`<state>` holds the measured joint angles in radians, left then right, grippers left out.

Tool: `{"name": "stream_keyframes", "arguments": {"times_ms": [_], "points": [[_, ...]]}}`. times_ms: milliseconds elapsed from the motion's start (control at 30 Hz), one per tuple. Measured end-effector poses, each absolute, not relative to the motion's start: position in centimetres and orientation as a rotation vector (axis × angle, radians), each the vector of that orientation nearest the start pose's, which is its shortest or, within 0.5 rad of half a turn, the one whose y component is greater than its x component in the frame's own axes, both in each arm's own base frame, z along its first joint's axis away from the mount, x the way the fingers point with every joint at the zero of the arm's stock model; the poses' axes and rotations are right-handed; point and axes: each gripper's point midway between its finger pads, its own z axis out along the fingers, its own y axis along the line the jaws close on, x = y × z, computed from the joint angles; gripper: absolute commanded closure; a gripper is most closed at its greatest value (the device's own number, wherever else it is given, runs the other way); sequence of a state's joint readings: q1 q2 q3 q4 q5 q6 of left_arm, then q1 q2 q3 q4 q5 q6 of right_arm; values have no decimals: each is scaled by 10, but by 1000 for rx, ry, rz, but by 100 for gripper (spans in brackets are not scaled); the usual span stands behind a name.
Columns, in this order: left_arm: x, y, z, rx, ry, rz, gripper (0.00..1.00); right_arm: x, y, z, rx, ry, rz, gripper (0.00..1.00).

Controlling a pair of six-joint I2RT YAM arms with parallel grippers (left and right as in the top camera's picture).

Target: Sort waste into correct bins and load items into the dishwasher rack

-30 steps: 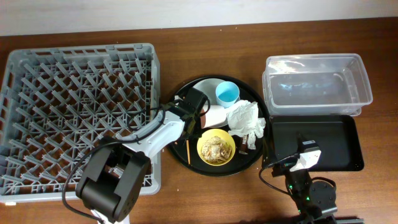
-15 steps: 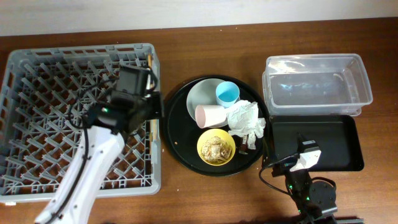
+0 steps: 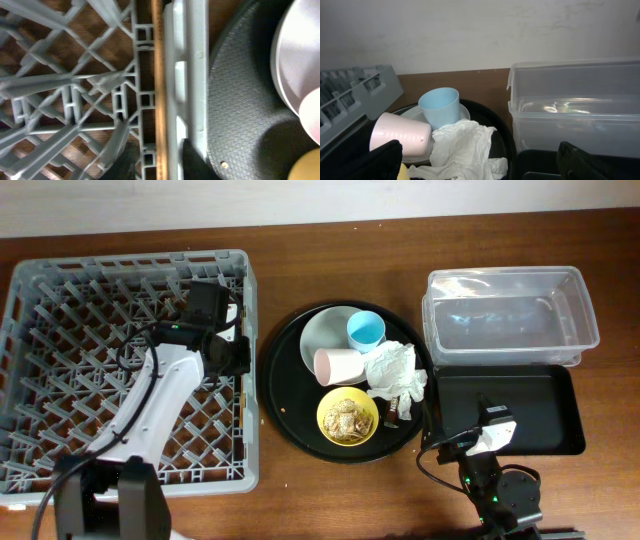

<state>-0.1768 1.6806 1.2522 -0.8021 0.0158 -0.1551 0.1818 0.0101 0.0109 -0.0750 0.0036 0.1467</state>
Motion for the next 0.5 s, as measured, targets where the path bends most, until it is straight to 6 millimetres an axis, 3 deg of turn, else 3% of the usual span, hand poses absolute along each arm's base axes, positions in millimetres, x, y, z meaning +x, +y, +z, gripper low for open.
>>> {"name": "stream_keyframes", "arguments": {"times_ms": [33, 133, 167, 200, 233, 300, 400, 500], "points": [[373, -70, 102, 36, 2794, -121, 63, 242, 44, 158, -26, 1651, 248, 1], [372, -97, 143, 87, 2689, -348, 62, 242, 44, 158, -26, 1651, 248, 1], [369, -111, 154, 120, 2664, -455, 45, 242, 44, 158, -26, 1651, 248, 1], [363, -128, 159, 167, 2656, -551, 39, 242, 44, 158, -27, 1651, 247, 1], [358, -143, 160, 214, 2657, -602, 25, 242, 44, 158, -27, 1651, 247, 1], [348, -174, 160, 317, 2649, -680, 21, 242, 44, 158, -26, 1651, 248, 1], [337, -227, 152, 511, 2610, -880, 22, 242, 44, 158, -26, 1651, 248, 1], [335, -254, 143, 605, 2563, -1097, 24, 242, 44, 158, -27, 1651, 247, 1]]}}
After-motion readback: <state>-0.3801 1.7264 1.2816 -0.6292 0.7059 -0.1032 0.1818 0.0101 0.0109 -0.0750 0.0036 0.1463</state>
